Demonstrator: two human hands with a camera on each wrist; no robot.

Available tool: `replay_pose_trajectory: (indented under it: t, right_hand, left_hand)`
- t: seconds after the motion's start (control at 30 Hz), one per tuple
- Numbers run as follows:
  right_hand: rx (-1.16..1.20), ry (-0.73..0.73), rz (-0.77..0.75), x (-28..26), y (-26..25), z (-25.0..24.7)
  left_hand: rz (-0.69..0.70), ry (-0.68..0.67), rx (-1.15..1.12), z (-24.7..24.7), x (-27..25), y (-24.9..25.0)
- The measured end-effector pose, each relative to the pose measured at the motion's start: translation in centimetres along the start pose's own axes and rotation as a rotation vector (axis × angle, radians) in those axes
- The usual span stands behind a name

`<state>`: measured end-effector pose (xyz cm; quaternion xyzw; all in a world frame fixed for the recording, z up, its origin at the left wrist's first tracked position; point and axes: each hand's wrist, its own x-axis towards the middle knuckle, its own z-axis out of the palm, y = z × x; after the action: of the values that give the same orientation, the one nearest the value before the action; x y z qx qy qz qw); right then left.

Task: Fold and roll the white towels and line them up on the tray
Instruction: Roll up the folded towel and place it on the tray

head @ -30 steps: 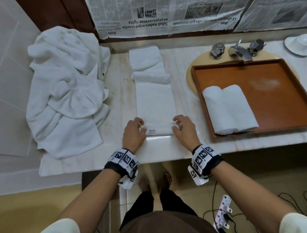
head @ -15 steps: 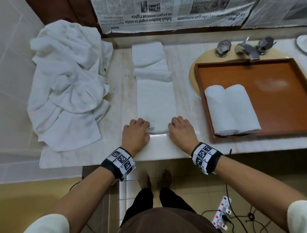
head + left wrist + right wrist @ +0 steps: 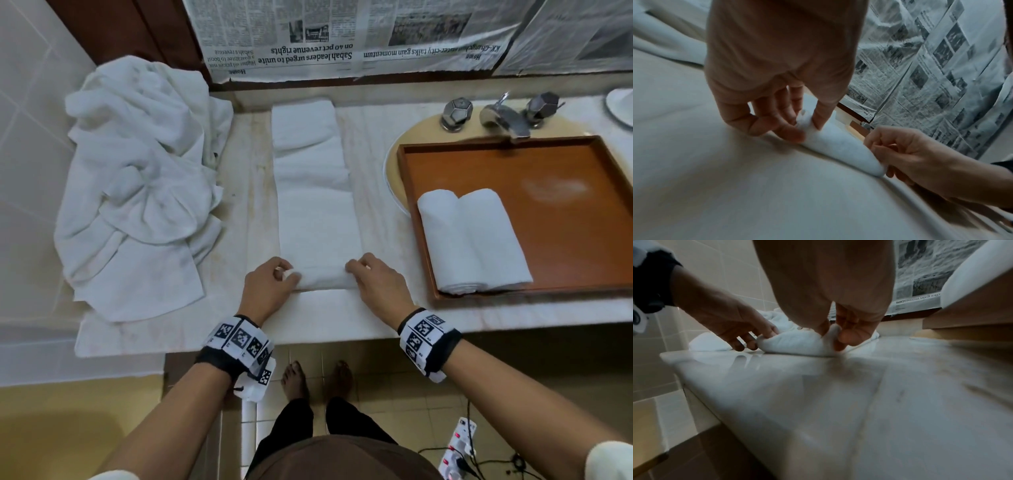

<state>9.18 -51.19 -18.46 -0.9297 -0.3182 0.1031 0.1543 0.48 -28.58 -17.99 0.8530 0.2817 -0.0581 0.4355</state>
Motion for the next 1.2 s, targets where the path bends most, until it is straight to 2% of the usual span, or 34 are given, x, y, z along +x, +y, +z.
replay_pose_trajectory:
  t: [0.17, 0.3, 0.4, 0.47, 0.53, 0.63, 0.73, 0.87, 1.03, 1.1, 1.2]
  right_hand:
    - [-0.045, -0.012, -0.103, 0.1, -0.2, -0.3]
    - [-0.133, -0.045, -0.189, -0.1, -0.2, -0.3]
    - [-0.169, -0.047, -0.18, 0.3, -0.4, 0.2]
    - [-0.047, -0.051, -0.129, 0.6, -0.5, 0.2]
    - [0.083, -0.103, -0.04, 0.9, -0.6, -0.2]
    - [0.2, -0.175, 0.055, 1.1, -0.3, -1.0]
    - [0.305, -0.136, 0.078, 0.6, -0.2, -1.1]
    - [0.152, -0.05, 0.012, -0.3, -0.8, -0.1]
    - [0.196, -0.039, 0.072, 0.2, -0.4, -0.2]
    - [0.136, -0.079, 0.112, 0.7, -0.4, -0.6]
    - [-0.02, -0.062, 0.118, 0.9, -0.8, -0.7]
  left_hand:
    - [0.216, 0.149, 0.255, 1.7, -0.8, 0.2]
    - [0.354, 0.132, 0.381, 2.1, -1.1, -0.3]
    - [0.333, 0.022, 0.449, 1.6, -1.5, -0.1]
    - [0.338, -0.015, 0.528, 1.4, -1.5, 0.0]
    - [0.371, 0.016, 0.546, 1.2, -1.2, 0.0]
    - [0.346, 0.022, 0.433, 0.8, -0.9, -0.4]
    - [0.224, -0.027, 0.198, 0.2, -0.7, -0.8]
    - [0.106, -0.006, 0.077, 0.1, -0.9, -0.6]
    - [0.132, -0.024, 0.12, 0.1, -0.9, -0.4]
    - [0.137, -0.04, 0.126, 0.3, -0.9, -0.6]
    - [0.181, 0.019, 0.183, 0.6, -1.0, -0.8]
